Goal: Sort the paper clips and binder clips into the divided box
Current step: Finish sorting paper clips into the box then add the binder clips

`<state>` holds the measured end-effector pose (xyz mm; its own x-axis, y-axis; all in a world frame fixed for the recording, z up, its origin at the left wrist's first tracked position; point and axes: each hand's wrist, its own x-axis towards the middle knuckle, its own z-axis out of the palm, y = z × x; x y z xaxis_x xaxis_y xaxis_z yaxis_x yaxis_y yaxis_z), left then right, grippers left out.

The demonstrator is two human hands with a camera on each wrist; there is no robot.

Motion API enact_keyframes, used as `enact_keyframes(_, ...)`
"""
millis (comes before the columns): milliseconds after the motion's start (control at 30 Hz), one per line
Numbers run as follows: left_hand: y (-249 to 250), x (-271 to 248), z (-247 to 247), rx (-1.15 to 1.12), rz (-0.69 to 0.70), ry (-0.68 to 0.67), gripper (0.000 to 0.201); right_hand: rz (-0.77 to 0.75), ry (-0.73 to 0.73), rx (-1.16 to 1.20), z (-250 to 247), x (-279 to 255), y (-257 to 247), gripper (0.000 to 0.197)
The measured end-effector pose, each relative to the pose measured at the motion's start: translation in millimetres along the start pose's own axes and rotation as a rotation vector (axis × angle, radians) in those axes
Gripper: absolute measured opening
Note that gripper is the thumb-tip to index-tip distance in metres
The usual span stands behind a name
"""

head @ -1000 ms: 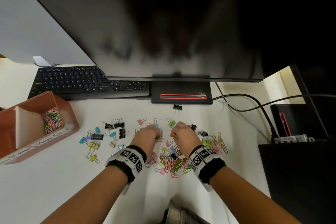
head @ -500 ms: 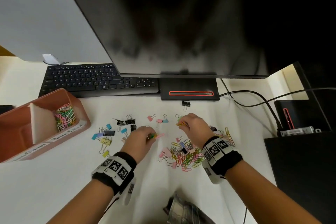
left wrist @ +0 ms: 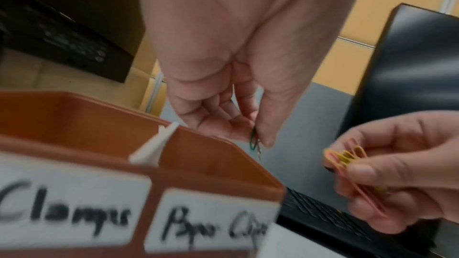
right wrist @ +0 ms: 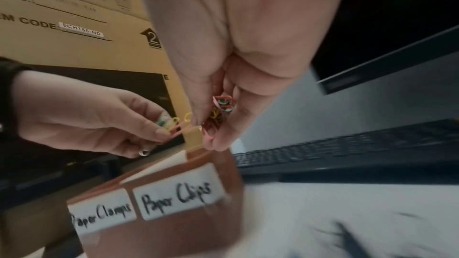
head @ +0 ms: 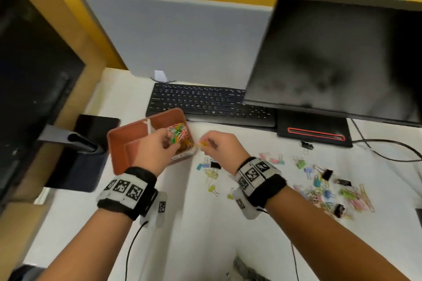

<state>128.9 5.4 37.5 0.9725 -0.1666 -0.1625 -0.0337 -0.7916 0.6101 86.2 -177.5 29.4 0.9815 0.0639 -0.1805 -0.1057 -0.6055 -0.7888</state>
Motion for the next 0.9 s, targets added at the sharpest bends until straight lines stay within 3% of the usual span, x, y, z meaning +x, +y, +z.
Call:
enact_keyframes(133,-14.6,28.4,-14.4,0.019,-0.089,-0.101,0.034,0.058,0.041,0.048,39.1,45.0,-43.4,0.035)
enact_keyframes(200,-15.1,28.8,-17.8,0.018,-0.042,-0.094,0.040,0.102,0.034,0.045,45.9,51.2,-47.6,0.042)
enact_keyframes(267,-12.4,19.4,-17.3,-0.033,0.050,-0.079,0.036,0.072,0.064,0.078,40.9,41.1,-42.1,0.037)
enact_keyframes(400,-1.7,-9.8,9.2,-0.164,0.237,-0.149,0.017,0.022,0.056,0.013,13.7,-16.4,-1.6,0.023)
enact_keyframes(533,16.0,-38.0,68.5,-0.174,0.304,-0.371,0.019,0.224,0.046,-0.080,-17.1,-96.5,71.4,0.011)
enact_keyframes(700,56.9,-70.5,143.8,-0.127,0.354,-0.581,0.032,0.478,0.016,-0.085,-50.9,-184.7,138.1,0.019)
enact_keyframes(900,99.7,-91.6,214.9,0.023,0.371,-0.621,0.038,0.433,0.006,0.032,-76.8,-211.5,174.7,0.031)
